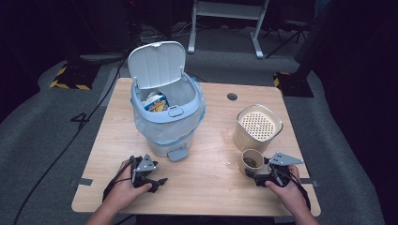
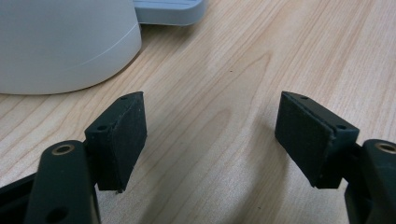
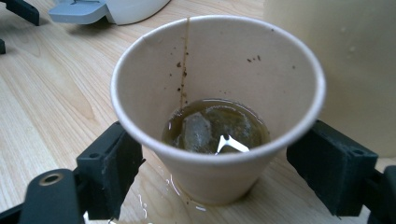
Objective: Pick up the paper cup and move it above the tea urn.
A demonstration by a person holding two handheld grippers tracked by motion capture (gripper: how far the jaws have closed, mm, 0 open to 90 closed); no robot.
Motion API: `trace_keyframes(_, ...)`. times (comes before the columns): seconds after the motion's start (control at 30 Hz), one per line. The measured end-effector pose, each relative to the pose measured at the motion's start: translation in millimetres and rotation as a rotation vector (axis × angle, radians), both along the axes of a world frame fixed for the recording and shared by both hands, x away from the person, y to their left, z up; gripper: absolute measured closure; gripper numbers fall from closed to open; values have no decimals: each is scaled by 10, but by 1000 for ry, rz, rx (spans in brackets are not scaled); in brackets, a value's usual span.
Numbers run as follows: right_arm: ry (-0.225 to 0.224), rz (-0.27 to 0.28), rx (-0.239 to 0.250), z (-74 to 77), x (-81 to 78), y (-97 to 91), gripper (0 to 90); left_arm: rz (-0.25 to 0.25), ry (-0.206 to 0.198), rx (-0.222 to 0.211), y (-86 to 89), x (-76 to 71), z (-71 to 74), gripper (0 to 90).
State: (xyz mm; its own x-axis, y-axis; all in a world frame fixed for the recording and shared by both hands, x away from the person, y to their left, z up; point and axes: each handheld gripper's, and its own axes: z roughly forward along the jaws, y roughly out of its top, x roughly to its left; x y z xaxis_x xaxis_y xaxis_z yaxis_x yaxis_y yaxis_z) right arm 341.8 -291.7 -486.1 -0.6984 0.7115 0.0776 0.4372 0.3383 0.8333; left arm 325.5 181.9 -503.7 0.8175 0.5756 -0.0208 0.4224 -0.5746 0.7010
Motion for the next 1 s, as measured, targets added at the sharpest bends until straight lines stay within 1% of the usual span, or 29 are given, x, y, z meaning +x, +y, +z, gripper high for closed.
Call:
trace_keyframes(0.13,1,0,4,-33,26,51,191,0,0,0,1,1,0,250)
trace_keyframes(0.2,5,5,5,-46,36,82,227,1,0,0,0,1,0,250)
trace_keyframes(0.27,-6,-4,0,-53,46,98,249,0,0,0,0,1,0,250)
trace_keyframes(0.37,-7,-9,9,-54,63,92,276,0,1,0,1,2,0,250)
trace_keyframes(0.6,-7,11,-2,-22,70,68,296,0,1,0,1,2,0,250)
trace_keyframes(0.67,-16,18,4,15,68,56,299,0,1,0,1,2,0,250)
trace_keyframes(0.87,-52,50,26,208,37,37,301,0,0,0,1,2,0,250)
trace_keyframes(1.0,-57,76,22,328,26,40,300,1,0,0,0,1,0,248)
